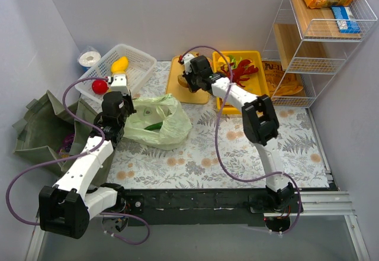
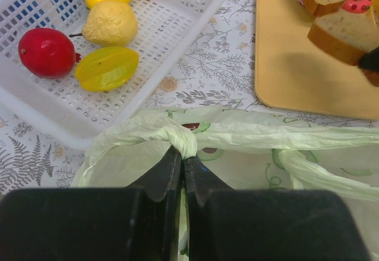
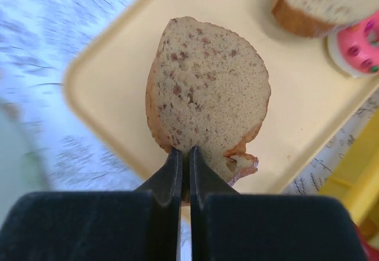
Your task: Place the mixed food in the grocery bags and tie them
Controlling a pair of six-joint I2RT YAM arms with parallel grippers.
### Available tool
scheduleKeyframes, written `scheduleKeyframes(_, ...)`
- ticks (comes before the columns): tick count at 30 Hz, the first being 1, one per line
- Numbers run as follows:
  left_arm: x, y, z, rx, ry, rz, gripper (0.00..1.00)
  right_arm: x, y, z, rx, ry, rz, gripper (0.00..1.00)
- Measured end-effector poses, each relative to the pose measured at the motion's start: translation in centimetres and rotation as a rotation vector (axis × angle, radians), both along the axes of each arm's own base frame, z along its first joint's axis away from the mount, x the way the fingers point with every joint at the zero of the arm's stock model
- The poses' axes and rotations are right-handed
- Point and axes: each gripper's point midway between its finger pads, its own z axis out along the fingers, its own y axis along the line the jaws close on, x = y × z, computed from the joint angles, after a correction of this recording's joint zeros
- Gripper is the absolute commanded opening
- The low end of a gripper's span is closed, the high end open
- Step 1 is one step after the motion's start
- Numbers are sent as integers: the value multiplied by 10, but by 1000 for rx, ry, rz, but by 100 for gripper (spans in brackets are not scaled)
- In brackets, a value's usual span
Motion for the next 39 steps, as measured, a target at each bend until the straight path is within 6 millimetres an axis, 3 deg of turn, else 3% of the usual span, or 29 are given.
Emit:
scheduleKeyframes(3, -1, -2, -1, -7, 5, -5, 0, -28, 1, 68, 121, -48, 43, 1)
scheduleKeyframes(8, -3, 14, -1, 22, 10, 80, 0, -99, 13, 237, 403, -307, 158, 1)
scheduleKeyframes(10, -4, 19, 1, 30, 2, 109, 0, -134, 24, 287, 520, -379, 230, 1)
scheduleKeyframes(12, -6, 23, 5, 33, -9, 129, 0, -172, 39, 321, 628, -408, 320, 1)
scheduleKeyframes(14, -6, 26, 7, 35, -15, 141, 0, -207, 59, 332, 714, -385, 414, 1)
scheduleKeyframes(16, -7, 27, 7, 37, -17, 150, 0, -233, 83, 321, 761, -314, 488, 1)
scheduleKeyframes(18, -7, 29, 8, 40, -17, 159, 0, -249, 105, 293, 773, -214, 535, 1)
scheduleKeyframes(21, -8, 30, 10, 38, -24, 164, 0, -259, 132, 236, 757, -35, 568, 1)
scheduleKeyframes(24, -9, 30, 15, 34, -39, 166, 0, -261, 145, 186, 738, 121, 560, 1)
scheduleKeyframes(27, -11, 31, 18, 32, -48, 167, 0, -259, 151, 156, 722, 210, 532, 1)
scheduleKeyframes(37, -11, 31, 19, 30, -51, 167, 0, -232, 143, 91, 584, 259, 324, 1)
scheduleKeyframes(39, -11, 31, 19, 29, -51, 166, 0, -228, 138, 77, 535, 259, 288, 21)
